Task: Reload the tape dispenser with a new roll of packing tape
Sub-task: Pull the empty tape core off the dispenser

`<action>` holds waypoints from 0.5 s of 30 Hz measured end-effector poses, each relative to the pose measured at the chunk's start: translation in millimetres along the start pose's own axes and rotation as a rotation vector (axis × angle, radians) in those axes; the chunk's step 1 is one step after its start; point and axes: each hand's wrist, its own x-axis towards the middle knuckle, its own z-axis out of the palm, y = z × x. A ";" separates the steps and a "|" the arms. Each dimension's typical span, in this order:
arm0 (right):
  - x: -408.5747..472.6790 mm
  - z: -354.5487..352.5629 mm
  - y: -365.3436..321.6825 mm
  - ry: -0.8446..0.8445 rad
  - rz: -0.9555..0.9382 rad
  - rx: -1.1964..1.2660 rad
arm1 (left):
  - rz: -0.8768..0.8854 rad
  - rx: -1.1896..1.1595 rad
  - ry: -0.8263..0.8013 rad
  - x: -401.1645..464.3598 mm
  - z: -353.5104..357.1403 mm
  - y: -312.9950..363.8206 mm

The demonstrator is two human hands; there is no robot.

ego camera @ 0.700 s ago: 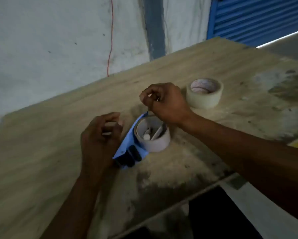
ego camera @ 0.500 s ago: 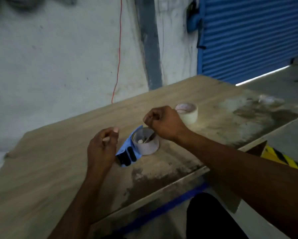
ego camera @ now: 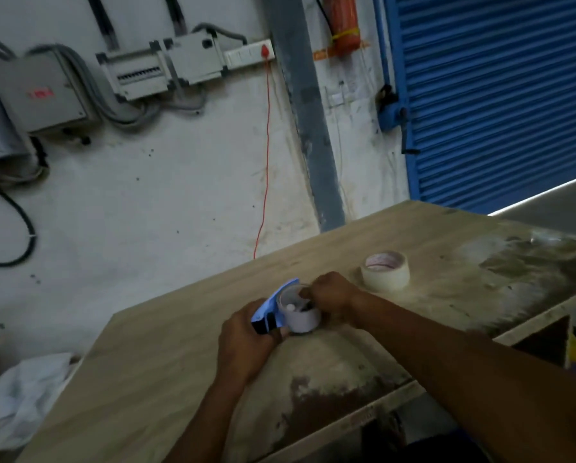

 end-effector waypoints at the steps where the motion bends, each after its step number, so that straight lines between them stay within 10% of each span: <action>1: 5.8 1.2 -4.1 0.010 -0.025 0.086 | 0.017 -0.028 0.026 12.0 -2.7 -5.0; 7: 60.5 19.9 -22.5 0.184 0.002 0.599 | 0.064 -0.130 0.083 83.9 0.5 -18.6; 15: 139.3 47.9 27.4 0.375 0.034 0.613 | 0.126 -0.188 0.039 81.3 48.3 -42.4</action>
